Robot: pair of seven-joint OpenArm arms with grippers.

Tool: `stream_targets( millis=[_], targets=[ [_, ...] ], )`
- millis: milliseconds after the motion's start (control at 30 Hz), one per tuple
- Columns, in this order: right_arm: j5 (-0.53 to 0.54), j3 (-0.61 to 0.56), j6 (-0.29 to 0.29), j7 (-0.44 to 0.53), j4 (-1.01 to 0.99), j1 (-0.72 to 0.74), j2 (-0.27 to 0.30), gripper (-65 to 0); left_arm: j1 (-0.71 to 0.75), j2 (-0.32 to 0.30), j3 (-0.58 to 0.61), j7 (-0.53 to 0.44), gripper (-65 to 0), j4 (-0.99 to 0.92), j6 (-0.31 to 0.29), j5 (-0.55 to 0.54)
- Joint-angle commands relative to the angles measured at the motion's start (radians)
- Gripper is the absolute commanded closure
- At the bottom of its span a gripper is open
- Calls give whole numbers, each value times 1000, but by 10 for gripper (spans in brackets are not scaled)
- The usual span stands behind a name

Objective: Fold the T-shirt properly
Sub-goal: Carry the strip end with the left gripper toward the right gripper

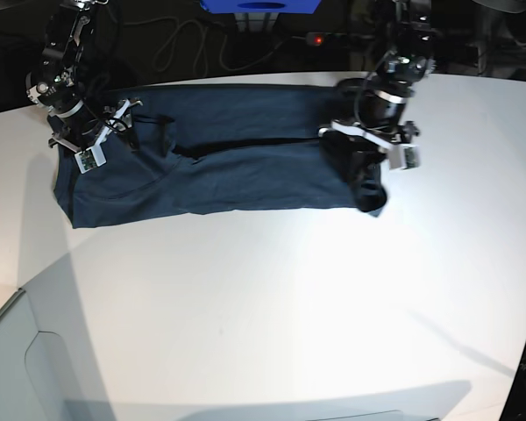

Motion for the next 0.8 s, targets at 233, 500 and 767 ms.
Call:
stream_targets(
  millis=[233,500,767],
  targets=[
    [14,4,16,18,15,4,11,-404,-76,45,213,-25,0,7,-5,133],
    [14,4,16,18,15,4,13,-404,-171,158,319,-26,0,-149,-5,319],
    [14,4,16,18,15,4,13,-404,-235,173,407,-26,0,-240,-5,322]
  ],
)
